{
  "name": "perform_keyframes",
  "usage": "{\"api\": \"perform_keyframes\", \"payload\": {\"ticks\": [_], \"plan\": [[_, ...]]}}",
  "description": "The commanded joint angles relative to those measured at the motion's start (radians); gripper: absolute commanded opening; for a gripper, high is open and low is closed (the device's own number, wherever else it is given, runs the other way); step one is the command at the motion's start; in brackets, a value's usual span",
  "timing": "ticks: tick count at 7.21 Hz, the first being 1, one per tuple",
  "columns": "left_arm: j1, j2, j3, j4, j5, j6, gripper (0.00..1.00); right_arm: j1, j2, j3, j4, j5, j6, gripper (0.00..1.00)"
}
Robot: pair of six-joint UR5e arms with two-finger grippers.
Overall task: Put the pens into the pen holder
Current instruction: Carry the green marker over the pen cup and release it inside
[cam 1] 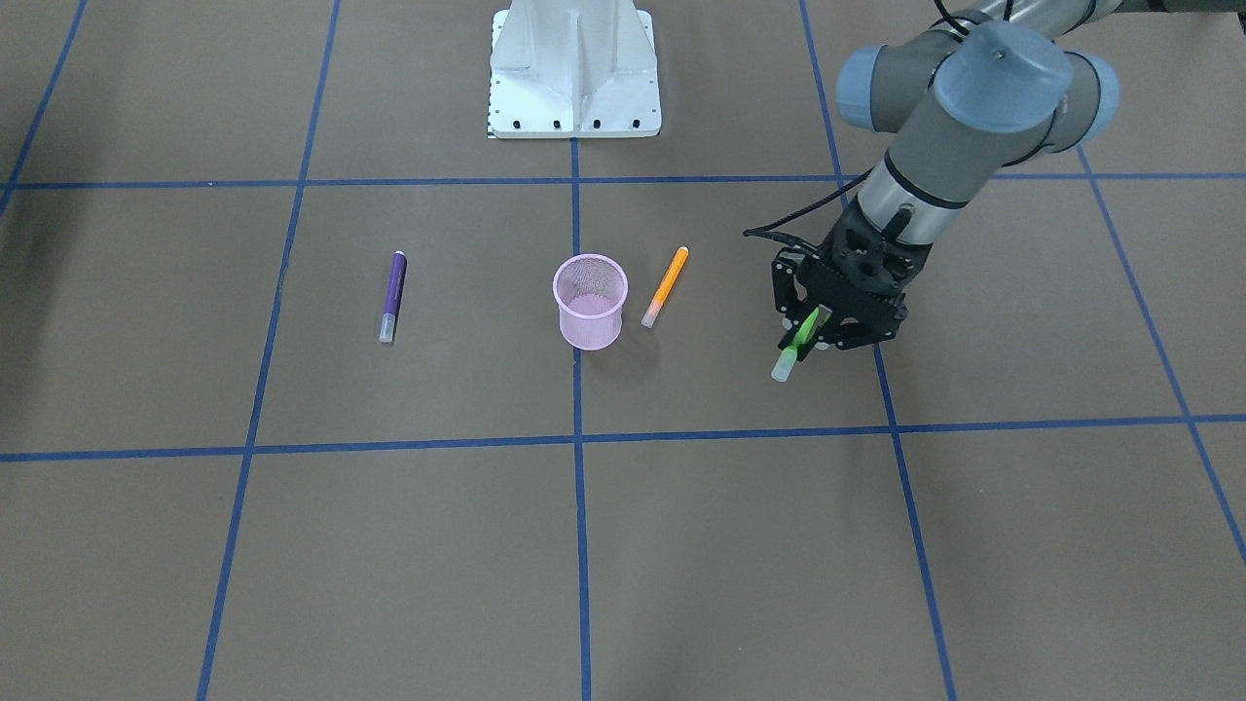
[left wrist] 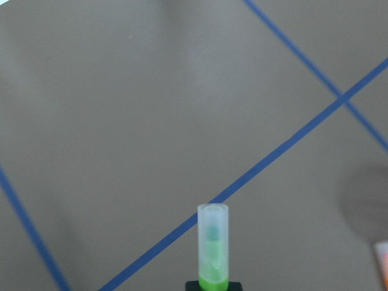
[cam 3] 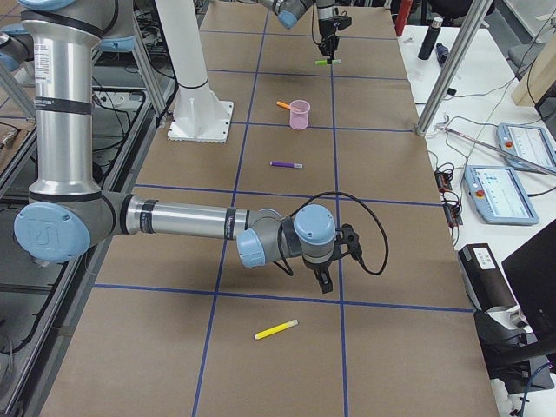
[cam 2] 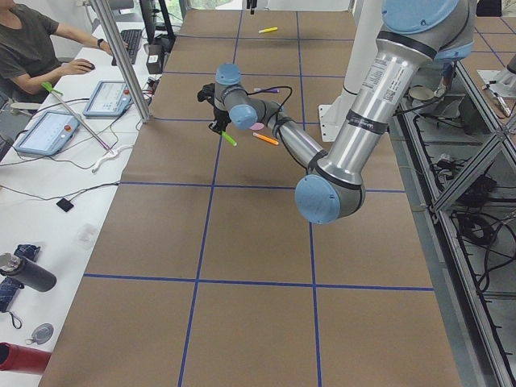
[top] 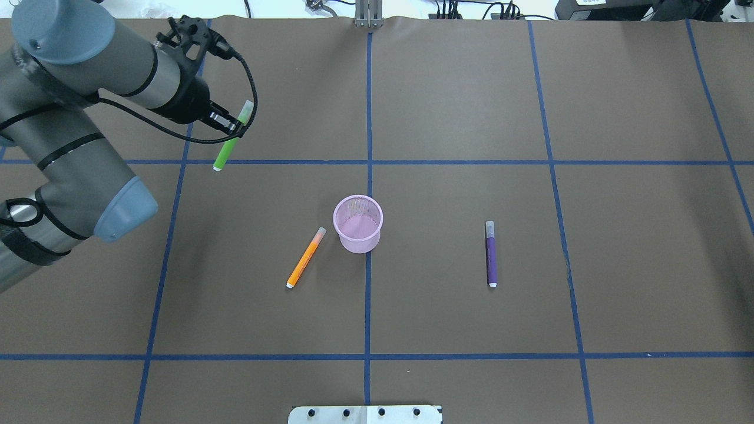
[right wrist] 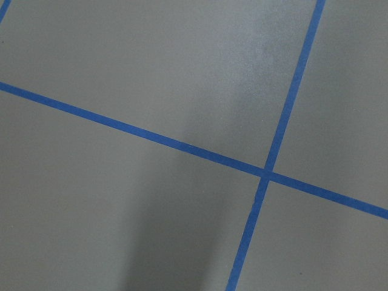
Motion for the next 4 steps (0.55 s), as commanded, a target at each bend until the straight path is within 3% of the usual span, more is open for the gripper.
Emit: {"api": "perform_keyframes", "payload": {"ticks": [1,2,3,4], "plan": [[0.068,-0.125,0.003,-0.006,0.065,-0.065,0.00,0.000,0.001,0.001,0.001,0.001,0.000,1.00],[0.142,-0.143,-0.014,-0.009,0.218,-0.063,0.00,0.000,0.004,0.002,0.001,0.001,0.000,1.00],[0.265,-0.149,-0.047,-0.009,0.442,-0.066,0.00,-0.002,0.009,0.002,0.001,0.001,0.000,1.00],[0.338,-0.144,-0.070,-0.023,0.564,-0.068,0.00,-0.002,0.012,0.002,0.001,0.001,0.000,1.00]]}}
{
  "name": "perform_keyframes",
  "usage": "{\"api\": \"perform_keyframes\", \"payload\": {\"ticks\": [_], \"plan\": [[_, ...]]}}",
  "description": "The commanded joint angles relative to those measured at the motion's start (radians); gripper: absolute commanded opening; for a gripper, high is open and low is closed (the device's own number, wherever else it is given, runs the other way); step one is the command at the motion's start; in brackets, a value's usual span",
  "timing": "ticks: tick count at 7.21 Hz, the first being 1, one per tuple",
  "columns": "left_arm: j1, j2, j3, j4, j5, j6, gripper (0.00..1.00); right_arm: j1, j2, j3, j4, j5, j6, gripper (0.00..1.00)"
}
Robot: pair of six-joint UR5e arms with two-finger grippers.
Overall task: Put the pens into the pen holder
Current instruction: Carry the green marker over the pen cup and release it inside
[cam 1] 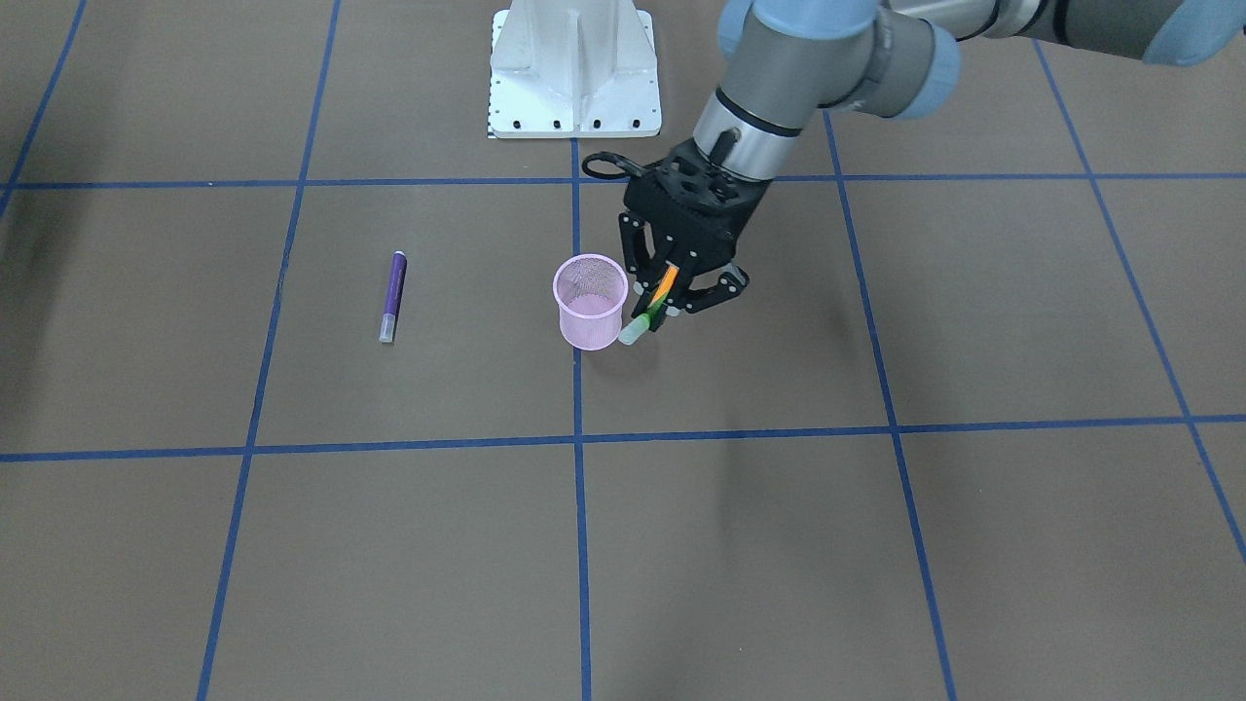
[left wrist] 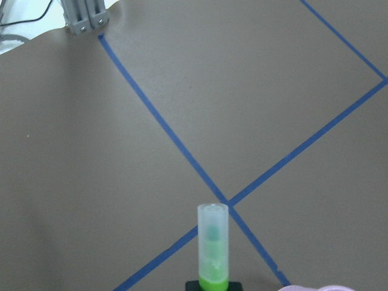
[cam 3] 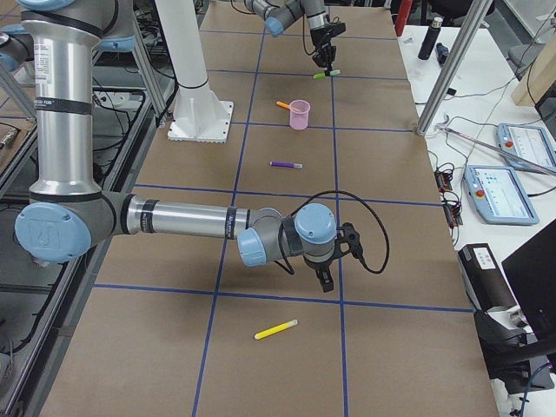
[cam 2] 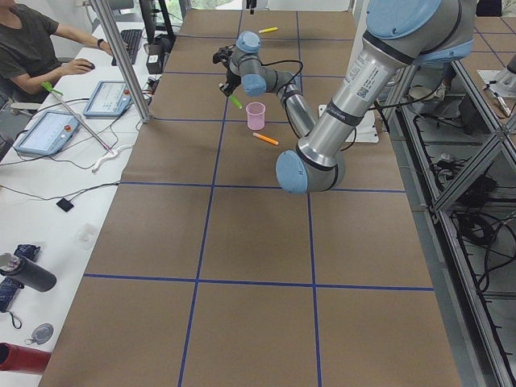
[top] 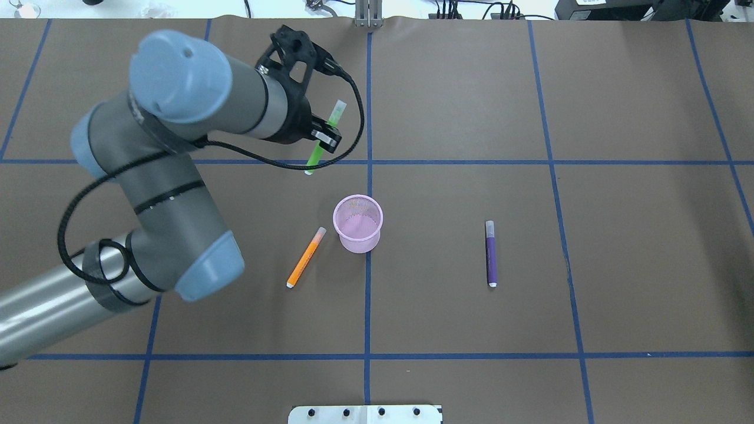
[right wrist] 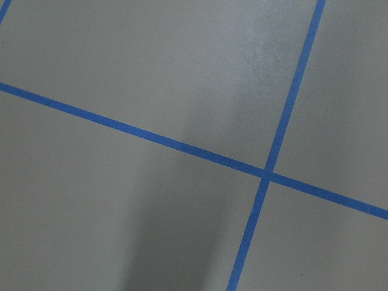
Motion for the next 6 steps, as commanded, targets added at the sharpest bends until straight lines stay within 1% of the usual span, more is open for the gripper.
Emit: {"api": "perform_keyframes", "payload": {"ticks": [1,2,4,5,6], "plan": [[0.153,0.003,-0.030,-0.046,0.231,-0.001,0.00,-0.004,0.009,0.000,0.000,0.000,0.001,1.00],[0.201,0.004,-0.016,-0.066,0.306,0.000,0.00,-0.008,0.011,0.000,0.000,0.000,0.009,1.00],[0.232,0.006,0.013,-0.111,0.366,0.000,0.00,-0.008,0.012,0.002,0.000,0.000,0.008,1.00],[0.238,0.006,0.042,-0.153,0.386,0.002,0.00,-0.010,0.012,0.000,0.000,-0.001,0.008,1.00],[0.238,0.006,0.056,-0.163,0.391,0.002,0.00,-0.010,0.012,0.000,0.000,-0.001,0.008,1.00]]}}
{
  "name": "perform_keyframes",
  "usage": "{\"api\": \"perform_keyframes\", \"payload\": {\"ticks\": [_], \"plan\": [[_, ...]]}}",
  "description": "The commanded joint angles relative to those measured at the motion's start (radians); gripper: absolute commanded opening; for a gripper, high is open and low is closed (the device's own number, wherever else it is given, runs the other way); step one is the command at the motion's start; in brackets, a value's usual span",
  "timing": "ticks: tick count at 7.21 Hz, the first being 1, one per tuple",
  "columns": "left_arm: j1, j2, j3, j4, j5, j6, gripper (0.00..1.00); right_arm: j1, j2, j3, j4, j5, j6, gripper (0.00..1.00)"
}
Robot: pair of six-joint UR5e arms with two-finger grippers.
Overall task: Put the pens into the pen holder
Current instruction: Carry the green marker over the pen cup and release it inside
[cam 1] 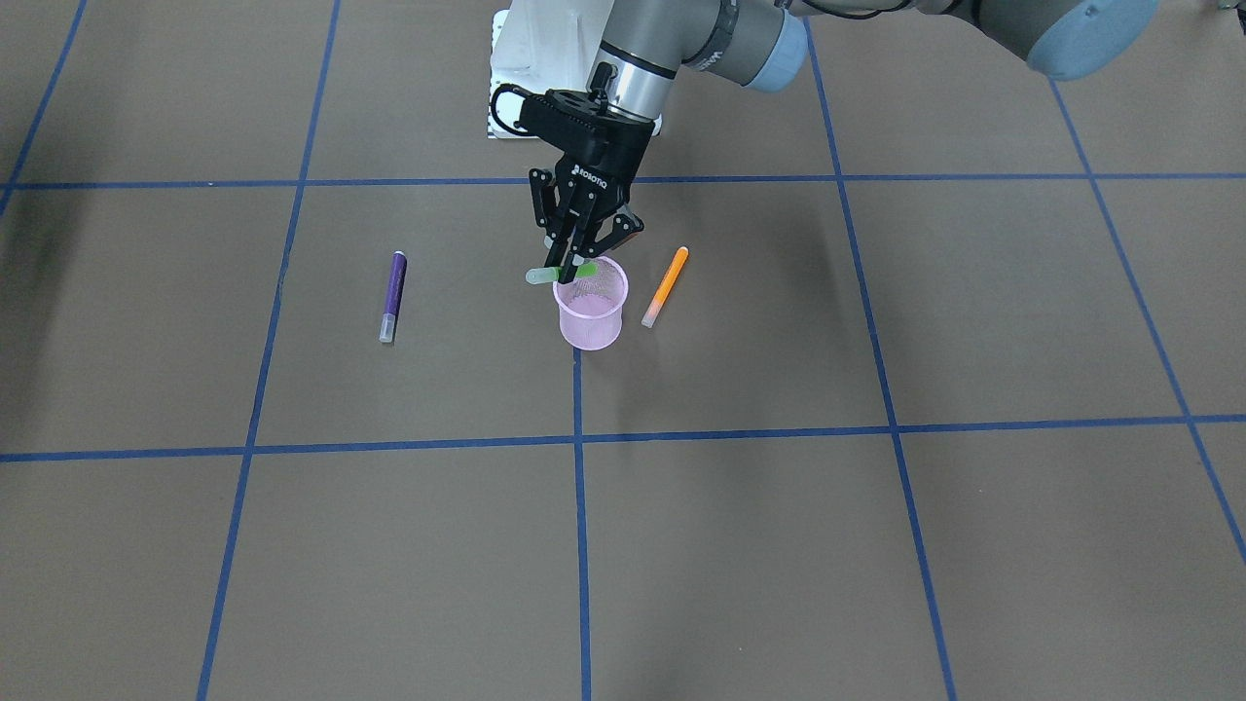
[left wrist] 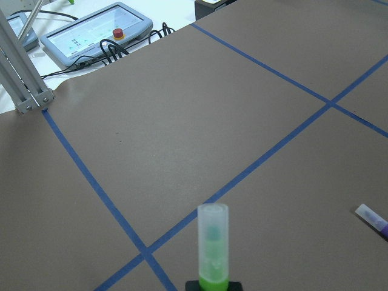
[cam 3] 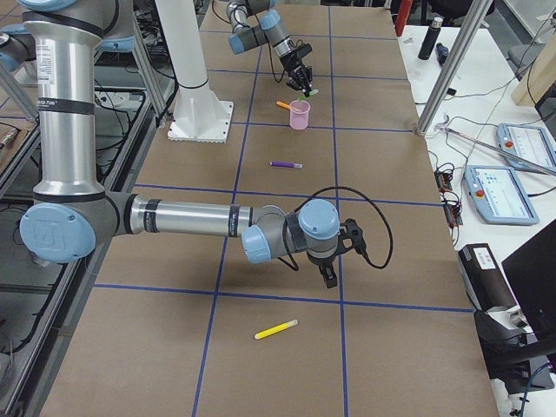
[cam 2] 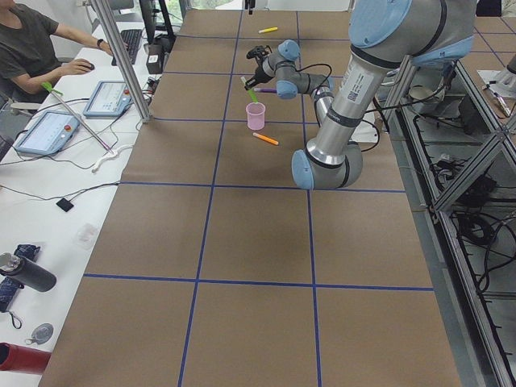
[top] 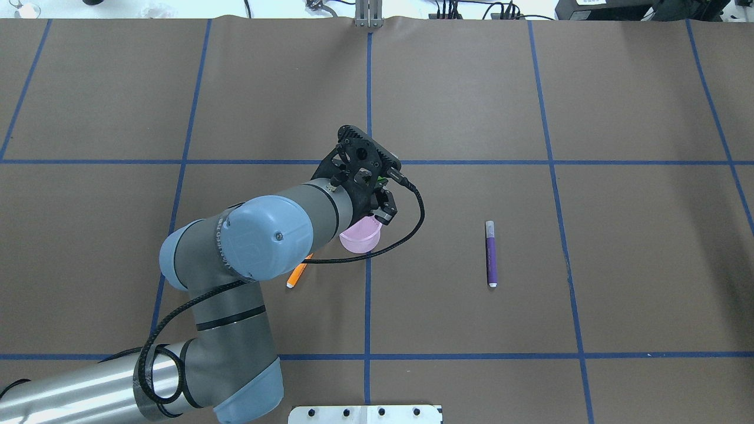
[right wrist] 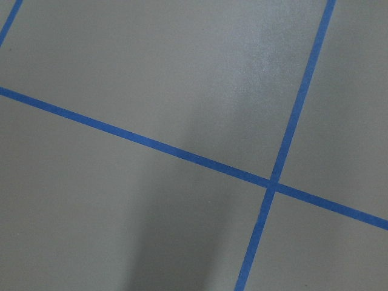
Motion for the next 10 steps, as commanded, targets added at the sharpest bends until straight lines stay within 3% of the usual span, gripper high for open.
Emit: {"api": "perform_keyframes", "payload": {"ticks": [1,2,3,4,5,7,8,10], "plan": [[0.007,0.002,0.039,-0.026,0.018,0.001,0.00,-0.001,0.000,-0.002,-0.002,-0.001,0.000,1.00],[0.008,0.011,0.040,-0.027,0.018,0.002,0.00,-0.004,0.000,-0.004,-0.002,-0.001,0.000,1.00],[0.010,0.012,0.046,-0.026,0.018,0.002,0.37,-0.007,0.000,-0.002,-0.002,-0.001,0.000,1.00],[0.010,0.012,0.048,-0.027,0.018,0.001,0.82,-0.019,0.000,-0.008,-0.002,-0.002,0.000,1.00],[0.007,0.015,0.039,-0.027,0.016,-0.007,0.99,-0.024,0.000,-0.014,-0.002,-0.007,0.000,1.00],[-0.040,0.069,-0.044,-0.017,0.007,-0.009,0.99,-0.025,0.000,-0.088,-0.002,-0.017,-0.001,0.99],[-0.088,0.151,-0.094,-0.012,-0.005,-0.010,0.98,-0.025,0.000,-0.132,0.000,-0.030,-0.004,0.99],[-0.297,0.232,-0.107,0.047,-0.289,-0.045,0.98,-0.025,0.000,-0.154,-0.009,-0.152,-0.047,0.93]]}}
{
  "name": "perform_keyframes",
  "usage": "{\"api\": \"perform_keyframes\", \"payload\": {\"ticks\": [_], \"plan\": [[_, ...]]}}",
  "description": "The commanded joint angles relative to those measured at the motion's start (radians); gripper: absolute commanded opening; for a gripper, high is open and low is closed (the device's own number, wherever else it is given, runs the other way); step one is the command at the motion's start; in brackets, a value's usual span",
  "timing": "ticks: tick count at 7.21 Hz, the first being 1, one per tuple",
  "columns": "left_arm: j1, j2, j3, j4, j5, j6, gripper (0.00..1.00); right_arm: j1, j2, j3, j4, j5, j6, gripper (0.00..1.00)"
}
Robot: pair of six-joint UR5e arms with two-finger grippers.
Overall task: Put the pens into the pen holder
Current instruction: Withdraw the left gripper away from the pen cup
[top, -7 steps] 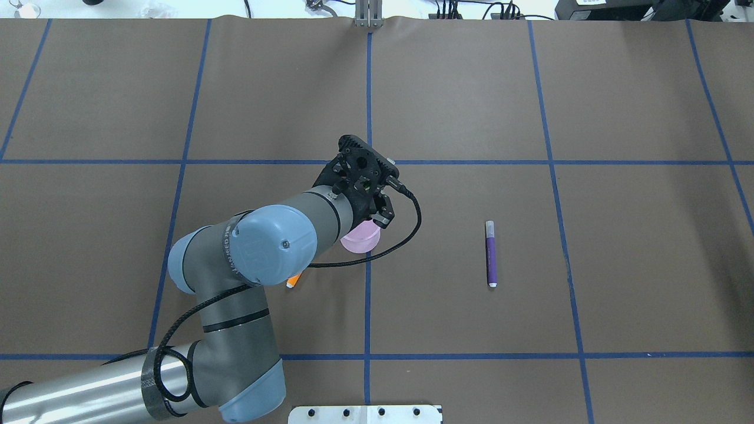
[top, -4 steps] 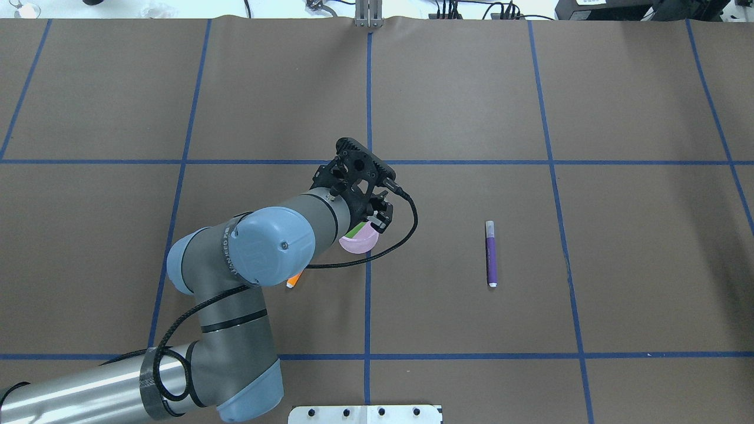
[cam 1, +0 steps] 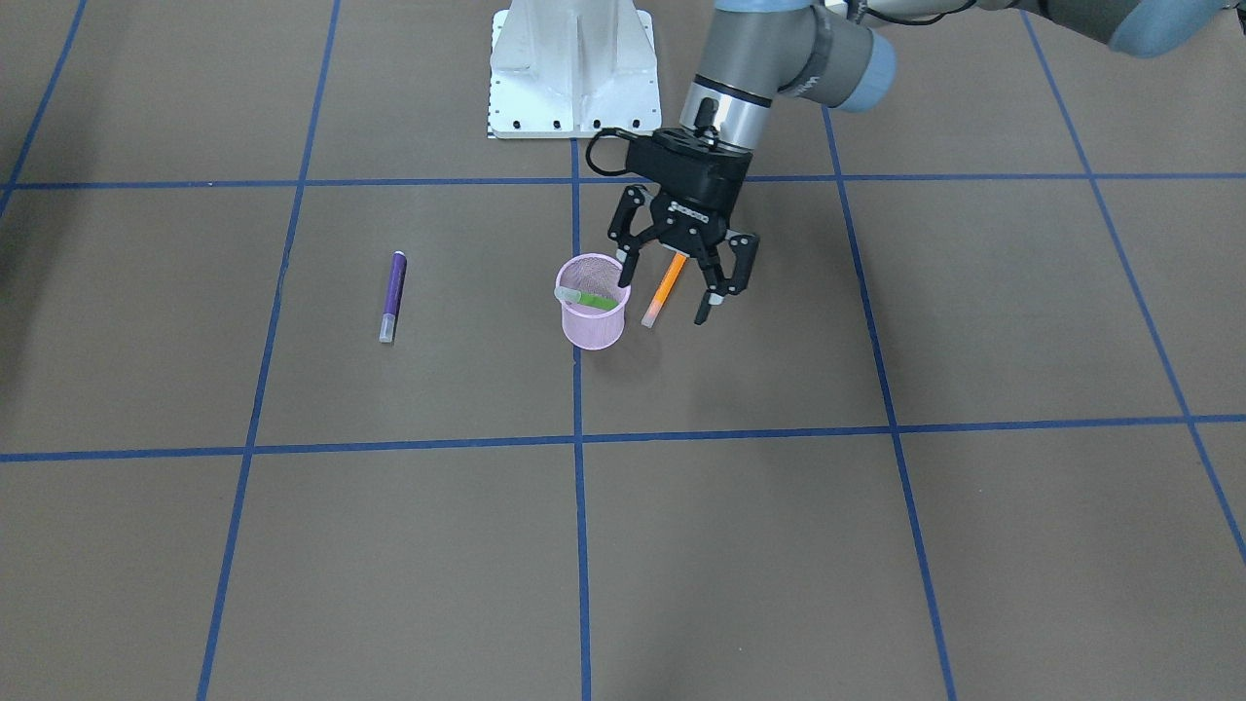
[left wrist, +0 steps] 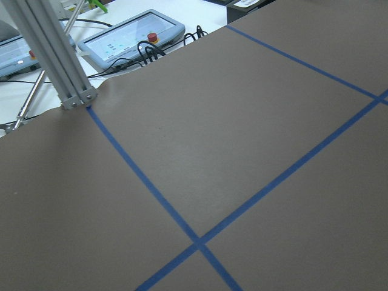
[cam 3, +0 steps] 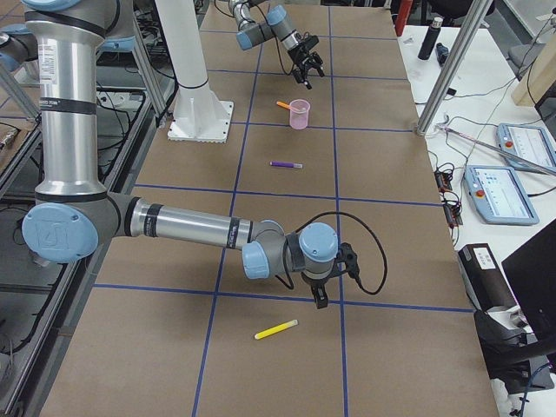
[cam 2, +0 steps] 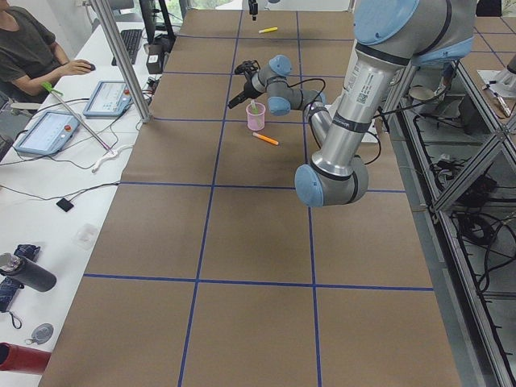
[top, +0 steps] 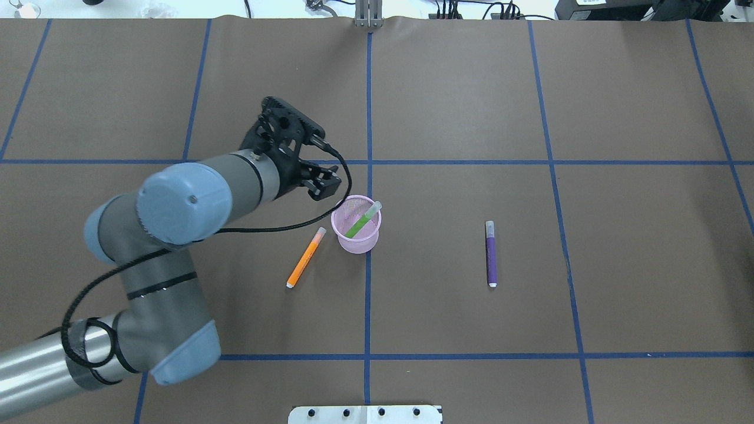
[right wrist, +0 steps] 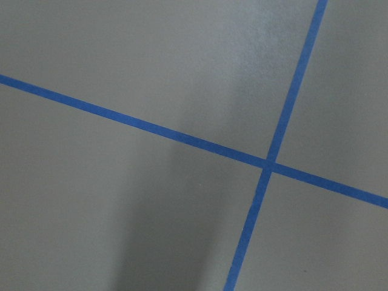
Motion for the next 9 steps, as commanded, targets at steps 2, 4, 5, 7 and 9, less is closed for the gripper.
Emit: {"api": "perform_keyframes", "payload": {"ticks": [2,4,5,7,9], "plan": [[-0.338,0.047,-0.001,0.224,-0.515,-0.030,0.98,-0.060,0.009,-0.101,-0.015,-0.062,-0.049,0.89],[-0.433,0.099,-0.009,0.363,-0.645,-0.035,0.99,-0.087,0.018,-0.168,-0.015,-0.057,-0.052,0.87],[-0.432,0.101,0.003,0.363,-0.649,-0.035,0.99,-0.094,0.009,-0.168,-0.018,-0.054,-0.050,0.73],[-0.432,0.101,0.000,0.363,-0.652,-0.035,0.99,-0.109,0.002,-0.168,-0.044,-0.048,-0.058,0.60],[-0.432,0.101,-0.003,0.363,-0.652,-0.035,0.99,-0.130,-0.008,-0.168,-0.045,-0.054,-0.082,0.57]]}}
